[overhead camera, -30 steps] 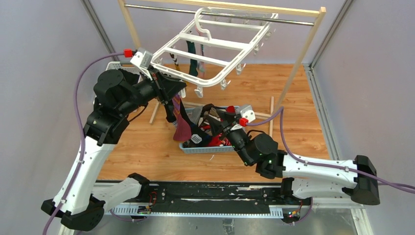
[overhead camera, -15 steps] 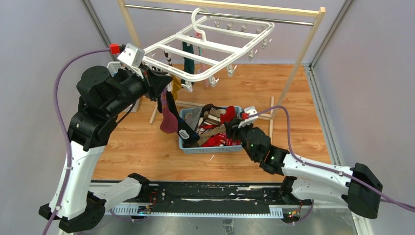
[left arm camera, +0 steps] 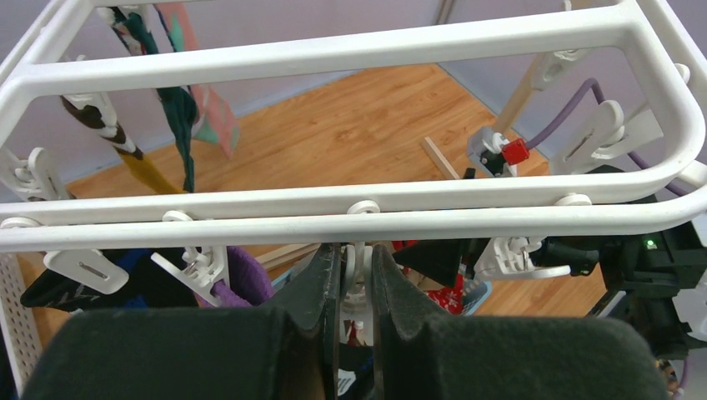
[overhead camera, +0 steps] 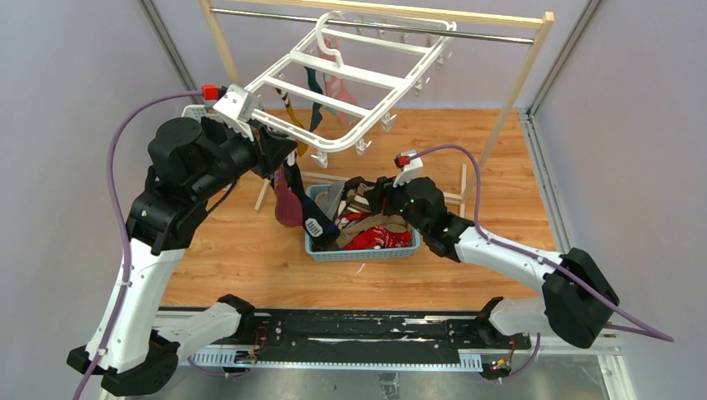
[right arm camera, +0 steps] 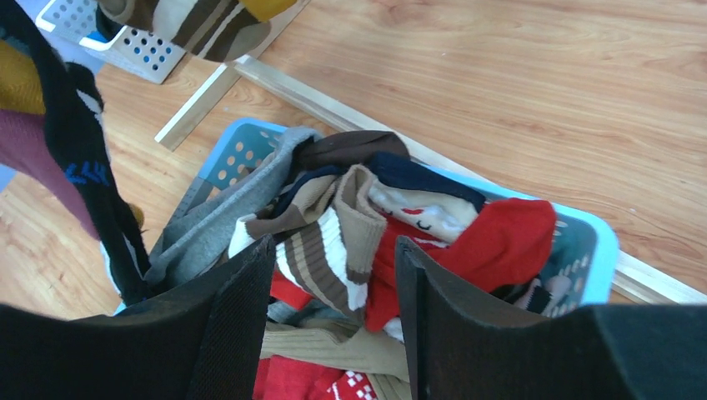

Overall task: Clip the socks to the hanger
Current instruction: Pick up the sock from the bin.

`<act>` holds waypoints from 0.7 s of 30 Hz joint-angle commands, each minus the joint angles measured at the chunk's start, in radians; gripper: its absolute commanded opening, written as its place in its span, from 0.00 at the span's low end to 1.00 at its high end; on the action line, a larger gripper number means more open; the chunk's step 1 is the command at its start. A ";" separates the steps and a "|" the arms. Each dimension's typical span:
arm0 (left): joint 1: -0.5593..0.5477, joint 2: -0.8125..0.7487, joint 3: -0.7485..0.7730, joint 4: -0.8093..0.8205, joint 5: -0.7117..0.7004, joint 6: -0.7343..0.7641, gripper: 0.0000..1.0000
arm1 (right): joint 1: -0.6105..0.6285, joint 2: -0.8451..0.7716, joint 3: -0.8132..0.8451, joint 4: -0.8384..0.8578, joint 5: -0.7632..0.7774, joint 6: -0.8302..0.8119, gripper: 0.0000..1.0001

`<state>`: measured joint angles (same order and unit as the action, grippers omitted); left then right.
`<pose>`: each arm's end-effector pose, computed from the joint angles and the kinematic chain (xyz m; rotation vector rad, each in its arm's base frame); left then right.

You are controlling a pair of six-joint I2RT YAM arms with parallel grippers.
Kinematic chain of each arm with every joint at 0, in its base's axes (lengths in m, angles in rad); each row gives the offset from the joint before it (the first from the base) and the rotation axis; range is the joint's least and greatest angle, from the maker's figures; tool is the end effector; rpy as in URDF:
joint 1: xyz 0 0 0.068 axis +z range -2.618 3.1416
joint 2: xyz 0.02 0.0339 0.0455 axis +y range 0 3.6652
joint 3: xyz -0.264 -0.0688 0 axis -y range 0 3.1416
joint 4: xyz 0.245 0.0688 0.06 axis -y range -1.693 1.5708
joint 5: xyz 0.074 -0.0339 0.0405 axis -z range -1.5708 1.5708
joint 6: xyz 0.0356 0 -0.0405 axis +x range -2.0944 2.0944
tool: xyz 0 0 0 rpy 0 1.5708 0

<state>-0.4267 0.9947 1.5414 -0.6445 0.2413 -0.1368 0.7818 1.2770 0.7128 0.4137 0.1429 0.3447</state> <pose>0.1443 -0.0749 0.5029 0.4289 1.6493 -0.6243 0.2098 0.2012 0.2695 -0.2773 1.7504 0.7050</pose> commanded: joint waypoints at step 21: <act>0.009 -0.034 -0.033 0.032 0.023 -0.055 0.00 | -0.082 0.057 0.013 0.135 -0.220 0.085 0.00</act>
<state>-0.4267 0.9794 1.5234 -0.6163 0.2623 -0.1795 0.7124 1.4128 0.7528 0.4580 -0.0433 0.4347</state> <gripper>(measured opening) 0.151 0.013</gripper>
